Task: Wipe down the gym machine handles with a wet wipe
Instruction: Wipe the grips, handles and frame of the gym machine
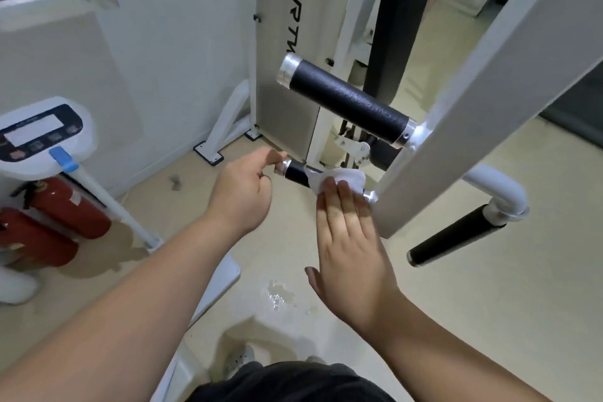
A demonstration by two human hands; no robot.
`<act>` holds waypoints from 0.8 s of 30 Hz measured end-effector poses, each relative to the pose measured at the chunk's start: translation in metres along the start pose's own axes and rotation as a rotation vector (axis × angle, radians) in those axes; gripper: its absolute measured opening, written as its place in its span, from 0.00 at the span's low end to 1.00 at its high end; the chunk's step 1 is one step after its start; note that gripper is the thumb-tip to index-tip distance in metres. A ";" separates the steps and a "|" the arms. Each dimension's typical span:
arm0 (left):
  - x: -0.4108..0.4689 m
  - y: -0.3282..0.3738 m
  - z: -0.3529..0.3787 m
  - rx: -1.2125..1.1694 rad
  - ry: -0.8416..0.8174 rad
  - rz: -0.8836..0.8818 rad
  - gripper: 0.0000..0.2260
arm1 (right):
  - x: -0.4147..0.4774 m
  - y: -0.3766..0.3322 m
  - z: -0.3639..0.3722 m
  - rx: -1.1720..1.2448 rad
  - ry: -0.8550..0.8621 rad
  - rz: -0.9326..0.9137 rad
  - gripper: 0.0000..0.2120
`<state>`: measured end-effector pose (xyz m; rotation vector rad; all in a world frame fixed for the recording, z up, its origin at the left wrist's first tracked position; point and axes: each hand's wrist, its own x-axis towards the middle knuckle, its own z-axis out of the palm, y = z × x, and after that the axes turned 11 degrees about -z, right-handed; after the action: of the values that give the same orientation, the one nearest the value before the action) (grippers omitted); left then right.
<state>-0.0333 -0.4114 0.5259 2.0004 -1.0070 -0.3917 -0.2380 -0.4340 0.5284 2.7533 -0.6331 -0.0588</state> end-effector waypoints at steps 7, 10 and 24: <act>0.006 0.003 -0.014 -0.028 -0.104 -0.044 0.24 | 0.066 -0.043 0.001 -0.014 0.072 0.071 0.55; 0.011 0.002 -0.019 0.010 -0.108 -0.001 0.25 | 0.049 -0.039 0.005 -0.015 0.036 0.142 0.54; 0.014 0.008 -0.016 0.006 -0.198 -0.036 0.23 | 0.069 -0.047 -0.003 0.057 0.046 0.194 0.49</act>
<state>-0.0187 -0.4158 0.5431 2.0167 -1.0956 -0.6165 -0.1560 -0.4232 0.5189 2.7238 -0.8980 0.0671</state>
